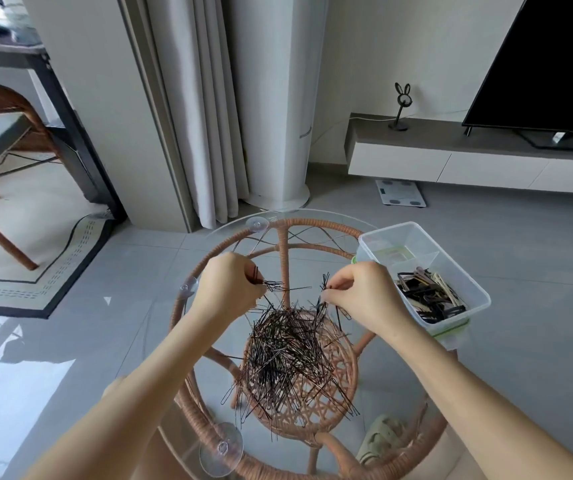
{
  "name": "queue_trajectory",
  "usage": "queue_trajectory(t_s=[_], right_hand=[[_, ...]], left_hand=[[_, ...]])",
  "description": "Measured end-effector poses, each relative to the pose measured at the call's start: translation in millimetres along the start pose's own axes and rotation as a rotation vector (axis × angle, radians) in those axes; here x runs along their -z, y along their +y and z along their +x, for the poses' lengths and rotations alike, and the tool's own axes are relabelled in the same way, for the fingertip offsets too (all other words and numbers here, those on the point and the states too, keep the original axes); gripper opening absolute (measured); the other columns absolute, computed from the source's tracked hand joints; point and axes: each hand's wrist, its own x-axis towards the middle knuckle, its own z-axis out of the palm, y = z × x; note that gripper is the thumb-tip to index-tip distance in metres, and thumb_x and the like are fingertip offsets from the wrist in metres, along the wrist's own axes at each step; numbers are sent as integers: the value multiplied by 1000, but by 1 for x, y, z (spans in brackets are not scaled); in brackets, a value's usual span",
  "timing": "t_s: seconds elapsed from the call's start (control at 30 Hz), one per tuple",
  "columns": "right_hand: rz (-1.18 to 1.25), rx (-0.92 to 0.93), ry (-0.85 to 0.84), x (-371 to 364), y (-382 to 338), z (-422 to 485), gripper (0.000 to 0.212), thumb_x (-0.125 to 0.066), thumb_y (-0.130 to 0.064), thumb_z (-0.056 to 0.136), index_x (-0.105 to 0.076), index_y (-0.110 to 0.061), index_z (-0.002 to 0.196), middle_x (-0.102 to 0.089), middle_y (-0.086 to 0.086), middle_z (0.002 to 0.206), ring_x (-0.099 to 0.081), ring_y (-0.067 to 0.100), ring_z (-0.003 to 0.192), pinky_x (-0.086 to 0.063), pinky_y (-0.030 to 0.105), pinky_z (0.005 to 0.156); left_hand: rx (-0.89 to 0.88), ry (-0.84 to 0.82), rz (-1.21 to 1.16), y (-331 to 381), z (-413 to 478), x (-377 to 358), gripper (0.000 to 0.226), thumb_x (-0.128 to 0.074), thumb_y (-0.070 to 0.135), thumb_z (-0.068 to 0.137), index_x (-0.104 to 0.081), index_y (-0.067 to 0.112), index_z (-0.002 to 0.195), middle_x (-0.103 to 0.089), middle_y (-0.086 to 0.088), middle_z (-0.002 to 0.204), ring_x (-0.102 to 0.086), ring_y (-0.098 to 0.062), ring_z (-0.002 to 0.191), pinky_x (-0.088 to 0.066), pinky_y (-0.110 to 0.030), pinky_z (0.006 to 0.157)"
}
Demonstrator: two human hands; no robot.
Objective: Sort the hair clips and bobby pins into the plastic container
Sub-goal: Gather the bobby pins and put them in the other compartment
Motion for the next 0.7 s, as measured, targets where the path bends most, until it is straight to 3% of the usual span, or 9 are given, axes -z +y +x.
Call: queue_trajectory(t_s=[0.07, 0.17, 0.3, 0.4, 0.5, 0.57, 0.7], right_hand=[[39, -2, 12, 8, -2, 3, 9, -75, -15, 72, -74, -9, 78, -71, 0, 75, -63, 10, 69, -43, 7, 58], [137, -16, 29, 21, -5, 8, 8, -77, -13, 70, -73, -10, 77, -69, 0, 70, -63, 10, 65, -48, 17, 62], [258, -51, 48, 45, -5, 18, 6, -77, -10, 70, -71, -12, 69, -68, 2, 61, -59, 12, 48, -52, 23, 56], [294, -121, 162, 69, 10, 40, 8, -75, -7, 69, -70, -11, 66, -66, 13, 59, -54, 16, 43, -49, 27, 54], [305, -247, 274, 82, 41, 69, 22, -76, -4, 67, -64, -16, 55, -61, 11, 54, -51, 18, 41, -50, 34, 59], [323, -380, 310, 80, 65, 92, 22, -77, 0, 65, -62, -13, 53, -60, 11, 54, -53, 21, 43, -55, 40, 66], [357, -613, 171, 53, 104, 122, 24, -76, 6, 63, -53, -2, 64, -58, 11, 57, -62, 28, 53, -57, 51, 74]], left_hand=[[-2, 5, -14, 1, 3, 3, 6, -68, 13, 78, -72, 14, 74, -62, 5, 50, -64, -9, 51, -54, -25, 58], [-15, 13, -44, 2, 8, 4, 12, -68, 12, 78, -70, 17, 67, -61, 9, 48, -54, 6, 33, -54, -21, 58], [-6, 9, -67, 4, 16, 6, 12, -68, 12, 77, -68, 19, 67, -71, -1, 60, -52, 9, 31, -47, -10, 46], [-11, 29, -87, 12, 25, 9, 16, -67, 11, 77, -68, 20, 64, -73, -5, 64, -51, 10, 32, -45, -14, 45], [-47, 47, -108, 30, 36, 12, 27, -65, 8, 76, -63, 24, 55, -70, -4, 57, -55, 8, 35, -46, -17, 51], [-85, 51, -119, 49, 47, 12, 21, -65, 8, 76, -66, 20, 58, -65, -1, 51, -59, 1, 40, -47, -16, 49], [-162, 10, -130, 98, 80, -5, 15, -65, 7, 78, -68, 13, 65, -68, -4, 57, -67, -15, 53, -58, -23, 60]])
